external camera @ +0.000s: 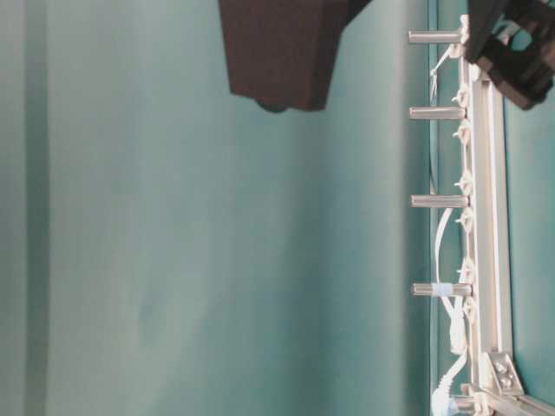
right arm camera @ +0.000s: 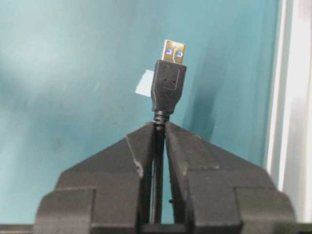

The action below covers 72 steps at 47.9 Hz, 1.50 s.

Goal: Insert the wire through the string loop located on the left side.
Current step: 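Carry the USB plug with the right gripper toward the zip-tie loop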

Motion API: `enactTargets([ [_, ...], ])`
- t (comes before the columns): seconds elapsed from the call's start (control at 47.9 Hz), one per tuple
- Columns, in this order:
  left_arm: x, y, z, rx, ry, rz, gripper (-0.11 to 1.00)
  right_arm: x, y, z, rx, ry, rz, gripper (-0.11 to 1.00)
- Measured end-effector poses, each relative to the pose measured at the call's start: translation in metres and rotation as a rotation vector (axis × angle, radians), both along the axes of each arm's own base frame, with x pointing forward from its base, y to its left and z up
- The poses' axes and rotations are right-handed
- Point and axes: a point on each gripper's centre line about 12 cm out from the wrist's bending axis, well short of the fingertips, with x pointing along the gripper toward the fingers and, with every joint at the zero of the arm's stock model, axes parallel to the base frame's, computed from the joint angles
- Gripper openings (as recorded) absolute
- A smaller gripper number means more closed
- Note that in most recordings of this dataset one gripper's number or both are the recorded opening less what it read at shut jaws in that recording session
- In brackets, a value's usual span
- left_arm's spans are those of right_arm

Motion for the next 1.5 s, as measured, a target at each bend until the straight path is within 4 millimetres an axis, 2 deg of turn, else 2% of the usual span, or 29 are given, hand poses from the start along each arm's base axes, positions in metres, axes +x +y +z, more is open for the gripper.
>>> enactTargets([
  [0.793,0.001,-0.009,0.0,0.0,0.0,-0.037,0.84,0.027,-0.047,0.011,-0.115,0.015,0.02,0.1],
  [1.503,0.001,-0.009,0.0,0.001,0.0,-0.039,0.84,0.036,-0.068,0.017,-0.158,0.008,0.013,0.1],
])
